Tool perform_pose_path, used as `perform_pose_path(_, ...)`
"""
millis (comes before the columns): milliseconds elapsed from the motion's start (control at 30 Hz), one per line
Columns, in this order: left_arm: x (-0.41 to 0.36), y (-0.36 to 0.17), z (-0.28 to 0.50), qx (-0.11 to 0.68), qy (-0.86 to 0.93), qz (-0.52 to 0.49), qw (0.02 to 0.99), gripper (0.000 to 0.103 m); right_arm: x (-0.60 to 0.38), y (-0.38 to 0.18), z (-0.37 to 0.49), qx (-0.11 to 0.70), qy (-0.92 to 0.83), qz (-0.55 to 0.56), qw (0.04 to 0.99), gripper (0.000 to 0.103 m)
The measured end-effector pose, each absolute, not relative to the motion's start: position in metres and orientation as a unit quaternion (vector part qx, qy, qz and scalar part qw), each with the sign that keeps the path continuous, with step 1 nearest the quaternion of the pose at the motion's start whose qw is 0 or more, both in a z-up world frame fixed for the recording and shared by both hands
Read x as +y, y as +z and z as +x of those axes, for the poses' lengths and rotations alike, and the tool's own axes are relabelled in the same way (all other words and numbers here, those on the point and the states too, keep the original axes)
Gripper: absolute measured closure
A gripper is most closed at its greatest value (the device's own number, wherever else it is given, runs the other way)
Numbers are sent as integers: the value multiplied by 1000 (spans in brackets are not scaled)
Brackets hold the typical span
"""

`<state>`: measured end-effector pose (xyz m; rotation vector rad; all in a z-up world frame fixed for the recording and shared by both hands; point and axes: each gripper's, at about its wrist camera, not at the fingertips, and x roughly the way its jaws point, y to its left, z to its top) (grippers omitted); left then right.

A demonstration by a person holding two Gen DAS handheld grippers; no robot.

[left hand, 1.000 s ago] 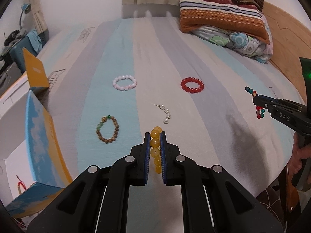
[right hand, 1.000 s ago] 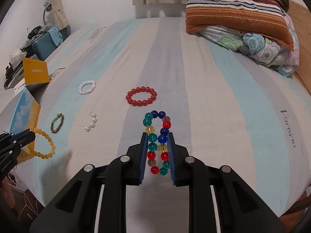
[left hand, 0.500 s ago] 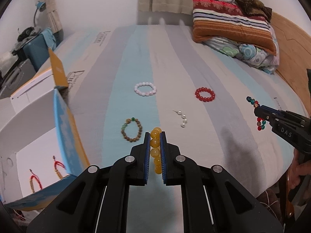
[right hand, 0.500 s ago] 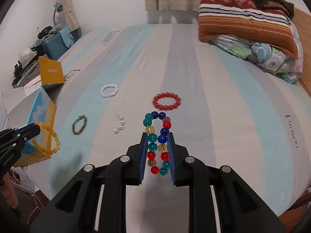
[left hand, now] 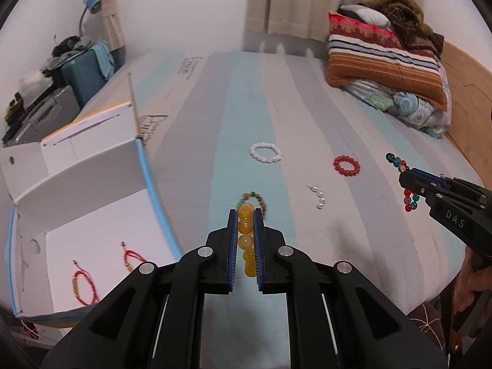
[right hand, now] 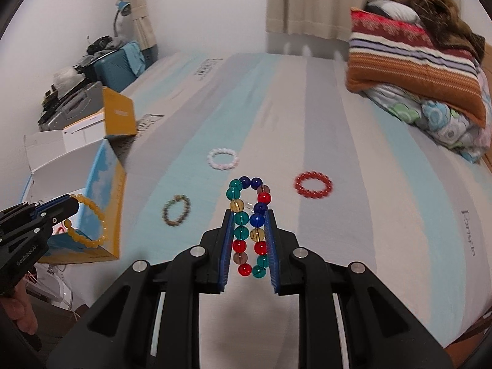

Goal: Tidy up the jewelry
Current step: 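Carry both bead bracelets into the white box and open both tools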

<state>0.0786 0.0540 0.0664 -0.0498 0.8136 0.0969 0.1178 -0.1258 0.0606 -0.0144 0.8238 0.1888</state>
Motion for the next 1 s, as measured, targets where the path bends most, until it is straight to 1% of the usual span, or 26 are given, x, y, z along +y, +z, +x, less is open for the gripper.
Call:
perform_pose_path(600,151,81,43,392,111,-62,911,94,-13,79,118,391,157,-53,905,84)
perform_pose_path(1000,229,80,5,395,172,-89,898,94,85,75,118,393,225,-80,888,84)
